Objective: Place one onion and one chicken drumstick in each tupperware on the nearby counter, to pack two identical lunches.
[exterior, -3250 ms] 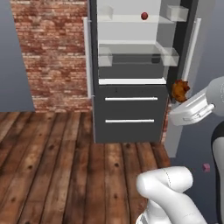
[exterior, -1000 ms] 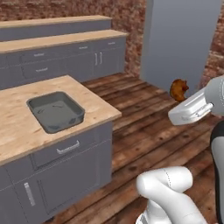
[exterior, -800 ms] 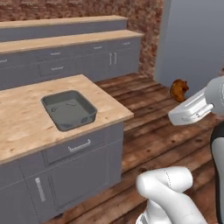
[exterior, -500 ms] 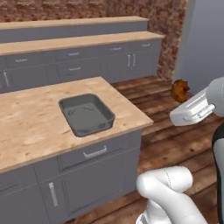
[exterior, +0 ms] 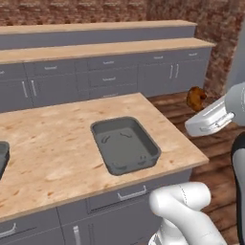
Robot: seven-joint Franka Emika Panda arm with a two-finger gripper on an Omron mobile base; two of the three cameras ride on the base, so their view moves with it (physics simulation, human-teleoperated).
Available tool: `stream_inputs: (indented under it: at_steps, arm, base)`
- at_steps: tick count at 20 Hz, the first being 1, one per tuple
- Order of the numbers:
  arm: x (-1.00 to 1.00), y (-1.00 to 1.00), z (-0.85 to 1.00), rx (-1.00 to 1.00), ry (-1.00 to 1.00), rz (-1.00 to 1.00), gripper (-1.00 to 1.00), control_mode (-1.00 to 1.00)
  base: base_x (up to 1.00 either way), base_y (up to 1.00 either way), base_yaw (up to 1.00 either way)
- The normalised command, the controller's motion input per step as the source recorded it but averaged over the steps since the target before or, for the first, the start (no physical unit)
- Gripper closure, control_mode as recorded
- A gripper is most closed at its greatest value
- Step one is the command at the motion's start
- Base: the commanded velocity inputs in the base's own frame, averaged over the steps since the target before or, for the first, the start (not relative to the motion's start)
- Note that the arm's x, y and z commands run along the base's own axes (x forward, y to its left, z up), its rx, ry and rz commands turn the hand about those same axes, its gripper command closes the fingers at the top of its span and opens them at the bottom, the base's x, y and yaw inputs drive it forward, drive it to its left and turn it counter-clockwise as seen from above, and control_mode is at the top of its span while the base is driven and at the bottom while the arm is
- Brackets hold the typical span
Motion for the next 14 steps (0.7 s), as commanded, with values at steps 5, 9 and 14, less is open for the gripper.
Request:
stream_inputs:
  at_steps: [5, 9, 14]
  arm:
    - [0.0, 0.0, 0.0, 0.0, 0.0, 0.0, 1.0, 1.0]
    - [0.03, 0.16, -0.19, -0.04, 0.07, 0.17, 1.0, -1.0]
    - [0.3, -0.17, -0.27, -0.02, 0.08, 0.03, 1.0, -1.0]
  base:
    - [0.26, 0.38, 0.28]
    - [0.0, 0.1, 0.07]
    - [0.0, 0.0, 0.0]
